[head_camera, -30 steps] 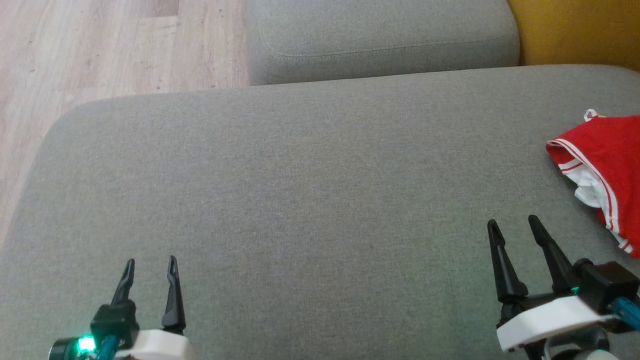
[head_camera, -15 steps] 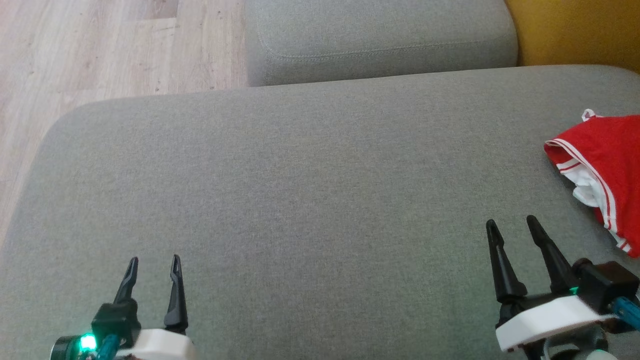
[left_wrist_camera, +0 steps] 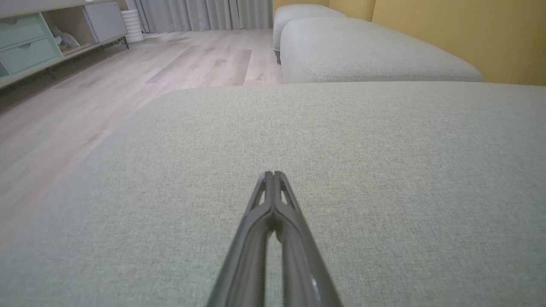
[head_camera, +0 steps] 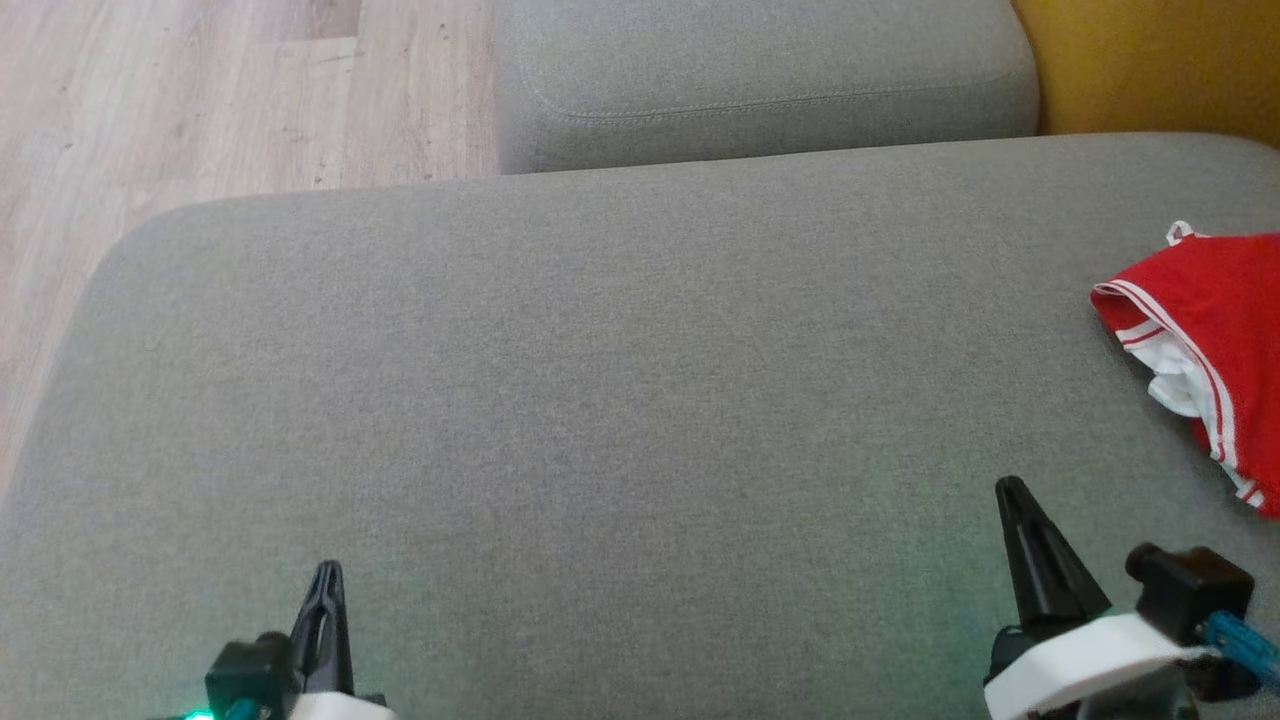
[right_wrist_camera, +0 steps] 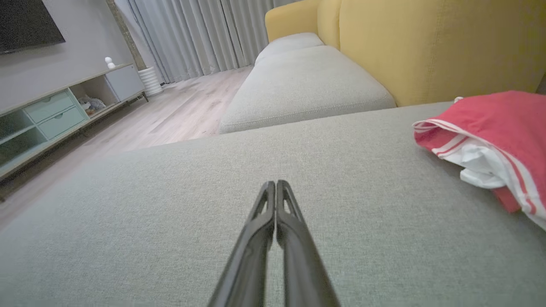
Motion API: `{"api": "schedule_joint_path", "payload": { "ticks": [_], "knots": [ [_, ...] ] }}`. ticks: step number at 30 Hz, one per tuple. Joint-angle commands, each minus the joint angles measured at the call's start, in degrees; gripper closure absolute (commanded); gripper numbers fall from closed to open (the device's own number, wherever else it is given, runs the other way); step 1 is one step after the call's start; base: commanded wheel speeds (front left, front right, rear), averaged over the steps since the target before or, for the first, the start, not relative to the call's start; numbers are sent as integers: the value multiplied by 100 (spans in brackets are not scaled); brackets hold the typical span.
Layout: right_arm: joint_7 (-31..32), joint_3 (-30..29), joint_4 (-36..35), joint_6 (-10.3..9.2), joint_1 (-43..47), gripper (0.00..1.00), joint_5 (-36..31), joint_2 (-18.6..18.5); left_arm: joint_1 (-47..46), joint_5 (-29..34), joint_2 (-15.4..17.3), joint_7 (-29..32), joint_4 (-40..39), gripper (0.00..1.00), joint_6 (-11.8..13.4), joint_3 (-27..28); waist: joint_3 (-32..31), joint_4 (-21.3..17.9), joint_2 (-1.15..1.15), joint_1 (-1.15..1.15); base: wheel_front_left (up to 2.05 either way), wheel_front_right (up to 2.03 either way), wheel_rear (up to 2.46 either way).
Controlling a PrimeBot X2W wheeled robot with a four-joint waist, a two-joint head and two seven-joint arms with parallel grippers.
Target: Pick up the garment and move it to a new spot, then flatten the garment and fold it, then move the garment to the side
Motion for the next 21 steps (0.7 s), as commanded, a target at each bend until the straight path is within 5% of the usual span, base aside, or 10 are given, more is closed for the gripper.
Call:
{"api": "schedule_joint_path", "payload": {
  "ticks": [1,21],
  "knots": [
    [-20,2,-163,0,-95,100,224,-17,-158,-183,46,36,-154,100,-65,115,1,3,0,0,0,0,0],
    [-46,-30,156,-1,-363,100,1538,-100,-315,-1247,-176,222,-46,100,-465,529,9,25,0,0,0,0,0]
  ]
}}
